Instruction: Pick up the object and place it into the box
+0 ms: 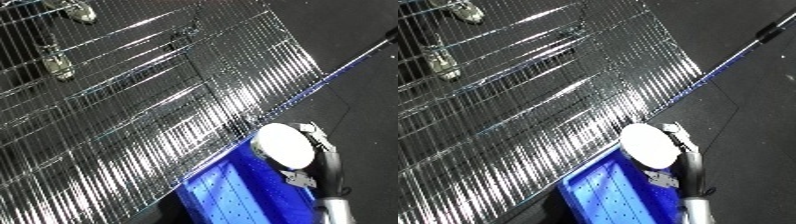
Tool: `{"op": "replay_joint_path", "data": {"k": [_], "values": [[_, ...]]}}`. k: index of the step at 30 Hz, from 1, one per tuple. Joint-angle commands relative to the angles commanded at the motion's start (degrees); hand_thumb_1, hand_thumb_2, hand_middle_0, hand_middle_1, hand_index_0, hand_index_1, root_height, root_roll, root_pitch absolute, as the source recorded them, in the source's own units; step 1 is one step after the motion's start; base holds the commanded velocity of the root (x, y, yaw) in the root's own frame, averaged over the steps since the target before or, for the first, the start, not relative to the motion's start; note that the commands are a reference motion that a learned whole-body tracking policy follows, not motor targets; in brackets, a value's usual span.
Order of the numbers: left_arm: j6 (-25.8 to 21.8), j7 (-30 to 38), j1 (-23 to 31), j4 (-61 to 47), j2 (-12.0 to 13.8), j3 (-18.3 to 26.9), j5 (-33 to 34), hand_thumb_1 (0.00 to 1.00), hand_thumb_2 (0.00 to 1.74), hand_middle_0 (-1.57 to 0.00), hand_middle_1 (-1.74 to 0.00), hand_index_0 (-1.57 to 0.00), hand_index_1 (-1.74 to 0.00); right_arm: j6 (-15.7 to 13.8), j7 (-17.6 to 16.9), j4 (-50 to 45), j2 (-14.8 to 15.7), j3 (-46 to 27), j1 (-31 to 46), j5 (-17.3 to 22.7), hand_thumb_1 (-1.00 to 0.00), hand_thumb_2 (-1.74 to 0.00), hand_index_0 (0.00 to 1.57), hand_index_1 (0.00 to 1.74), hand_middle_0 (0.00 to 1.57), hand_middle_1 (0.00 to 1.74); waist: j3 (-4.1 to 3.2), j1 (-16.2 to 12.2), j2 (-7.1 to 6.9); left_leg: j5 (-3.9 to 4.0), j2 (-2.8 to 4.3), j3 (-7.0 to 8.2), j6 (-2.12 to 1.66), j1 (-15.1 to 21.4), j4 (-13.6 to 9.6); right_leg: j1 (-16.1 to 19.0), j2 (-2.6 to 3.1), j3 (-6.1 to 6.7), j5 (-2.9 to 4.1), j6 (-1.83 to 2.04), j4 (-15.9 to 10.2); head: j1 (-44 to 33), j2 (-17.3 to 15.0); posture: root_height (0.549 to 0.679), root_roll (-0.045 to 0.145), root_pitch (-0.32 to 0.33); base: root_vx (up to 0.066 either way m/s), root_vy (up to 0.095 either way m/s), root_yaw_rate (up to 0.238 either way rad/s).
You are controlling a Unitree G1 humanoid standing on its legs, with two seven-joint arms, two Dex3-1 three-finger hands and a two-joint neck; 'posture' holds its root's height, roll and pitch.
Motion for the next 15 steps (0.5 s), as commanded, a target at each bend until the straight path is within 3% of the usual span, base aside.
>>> {"op": "replay_joint_path", "data": {"k": [7,11,13,15], "values": [[-1.1,1.7,-1.5,1.0,-1.0,-1.6,-0.4,1.00,1.74,-1.57,-1.74,-1.57,-1.74,-2.5,1.2,7.7,-0.6,-0.5,-0.2,6.4,-0.80,-1.39,1.26,1.39,1.26,1.39,0.00,-1.1,1.40,0.40,-0.25,0.90,-0.32,0.5,-1.3,-0.6,-0.26,0.57,0.18,-0.37,-0.5,2.7,0.5,0.626,0.079,0.039,-0.044,0.058,-0.055],[-1.4,2.2,-2.3,1.5,-1.5,-2.5,-0.7,1.00,1.74,-1.57,-1.74,-1.57,-1.74,-3.7,3.4,12.5,-1.0,-0.2,-0.9,10.4,-0.60,-1.04,0.94,1.04,0.94,1.04,0.00,-1.0,2.15,0.54,-0.64,0.96,-0.53,0.7,-1.7,-0.7,-0.51,0.65,0.11,-0.63,-0.6,3.9,0.2,0.627,0.085,0.041,-0.016,0.032,0.000],[-1.4,2.3,-3.0,2.0,-1.7,-3.3,-1.0,1.00,1.74,-1.57,-1.74,-1.57,-1.74,-4.0,4.2,15.6,-1.6,0.6,-1.7,11.1,-0.45,-0.78,0.71,0.78,0.71,0.78,0.00,-0.8,2.57,0.70,-0.92,0.89,-0.66,0.9,-2.1,-0.6,-0.59,0.68,0.03,-0.83,-0.8,4.6,0.4,0.627,0.088,0.041,-0.005,0.014,0.025],[-1.4,2.4,-3.3,2.2,-1.8,-3.6,-1.1,1.00,1.74,-1.57,-1.74,-1.57,-1.74,-4.0,4.3,16.6,-1.8,0.8,-2.1,11.1,-0.40,-0.70,0.63,0.70,0.63,0.70,0.00,-0.7,2.66,0.75,-1.00,0.84,-0.70,1.0,-2.3,-0.5,-0.61,0.68,0.02,-0.89,-0.9,5.0,0.6,0.628,0.089,0.041,-0.005,0.009,0.033]]}}
